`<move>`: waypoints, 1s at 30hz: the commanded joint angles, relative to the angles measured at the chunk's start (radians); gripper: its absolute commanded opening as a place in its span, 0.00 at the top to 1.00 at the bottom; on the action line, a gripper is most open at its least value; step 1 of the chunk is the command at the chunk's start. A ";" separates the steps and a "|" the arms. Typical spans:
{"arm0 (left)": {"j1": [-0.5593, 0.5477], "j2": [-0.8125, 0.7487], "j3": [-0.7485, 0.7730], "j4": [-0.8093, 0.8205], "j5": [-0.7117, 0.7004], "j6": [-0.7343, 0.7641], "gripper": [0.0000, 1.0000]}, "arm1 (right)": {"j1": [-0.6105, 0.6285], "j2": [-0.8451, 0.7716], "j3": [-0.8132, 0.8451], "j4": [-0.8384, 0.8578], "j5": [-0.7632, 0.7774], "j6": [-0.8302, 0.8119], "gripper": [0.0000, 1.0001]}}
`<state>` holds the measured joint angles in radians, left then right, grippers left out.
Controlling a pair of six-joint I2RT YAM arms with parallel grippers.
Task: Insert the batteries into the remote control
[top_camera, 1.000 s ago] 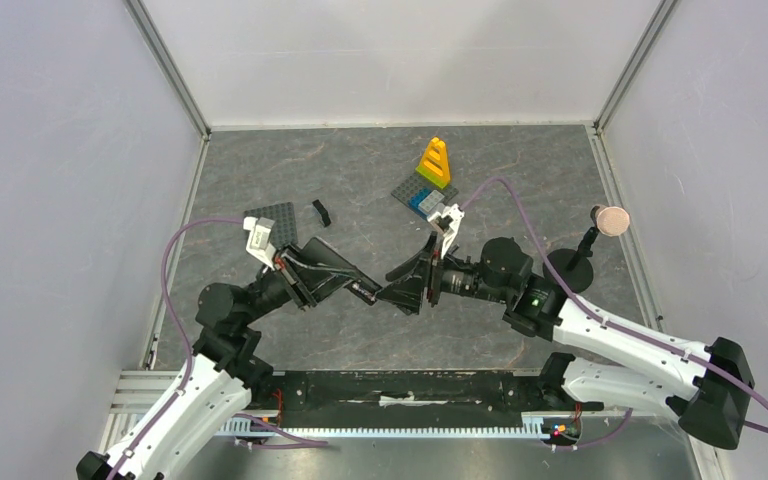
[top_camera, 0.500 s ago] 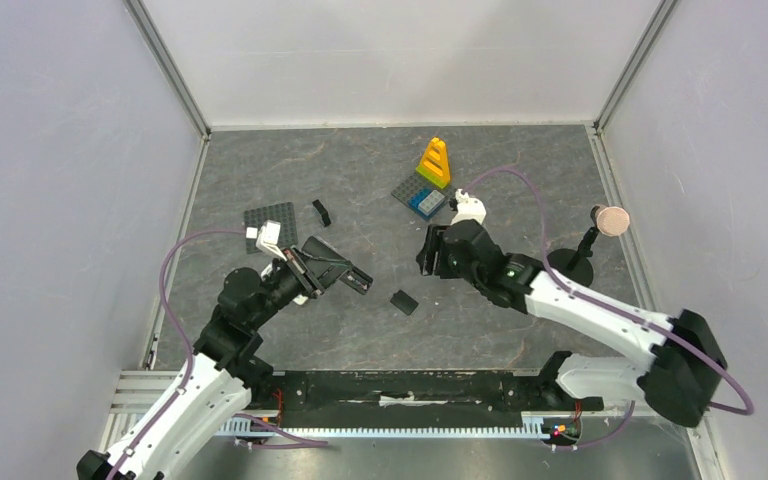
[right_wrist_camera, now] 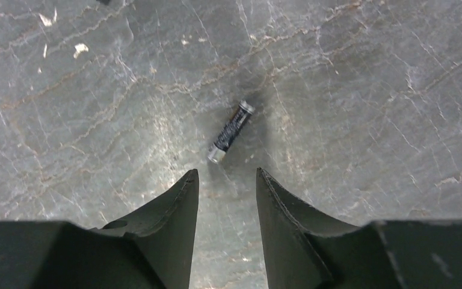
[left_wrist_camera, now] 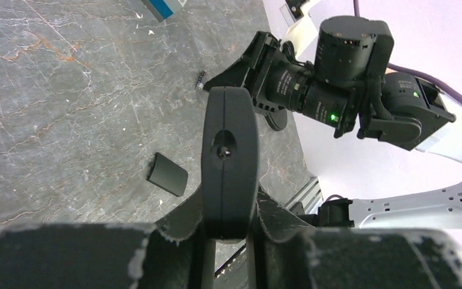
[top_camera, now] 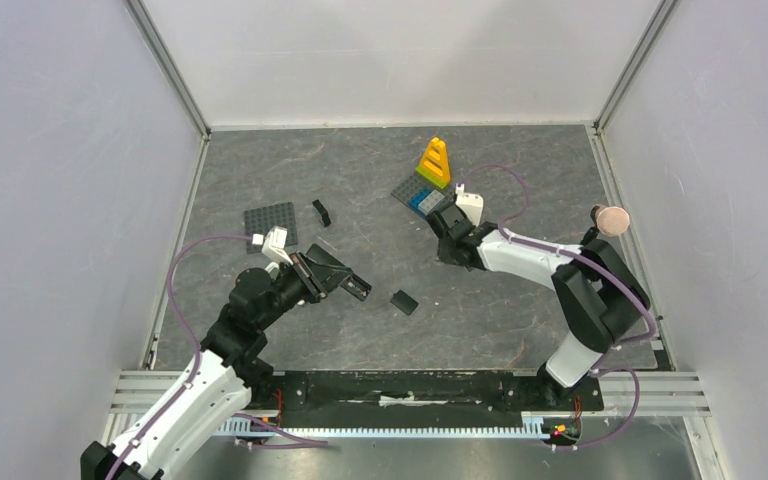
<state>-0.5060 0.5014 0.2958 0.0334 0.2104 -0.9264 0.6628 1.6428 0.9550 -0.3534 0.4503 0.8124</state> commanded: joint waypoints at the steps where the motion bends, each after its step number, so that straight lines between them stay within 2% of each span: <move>1: -0.001 0.000 -0.014 0.072 -0.025 -0.023 0.98 | -0.013 0.062 0.086 0.013 0.061 0.035 0.58; 11: 0.001 0.020 -0.004 0.081 -0.020 -0.011 0.98 | -0.041 0.166 0.143 0.006 0.088 0.044 0.64; 19: 0.001 0.017 -0.006 0.079 -0.015 -0.017 0.98 | -0.062 0.199 0.153 0.019 0.024 -0.002 0.78; 25: 0.001 0.018 -0.005 0.077 -0.009 -0.024 0.98 | -0.063 0.158 0.108 0.066 -0.046 -0.073 0.96; 30: 0.001 0.031 -0.004 0.081 0.010 -0.035 0.98 | -0.061 0.037 0.039 0.145 -0.177 -0.190 1.00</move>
<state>-0.5060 0.5251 0.2867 0.0593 0.2115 -0.9302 0.6022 1.7874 1.0470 -0.2916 0.3920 0.7300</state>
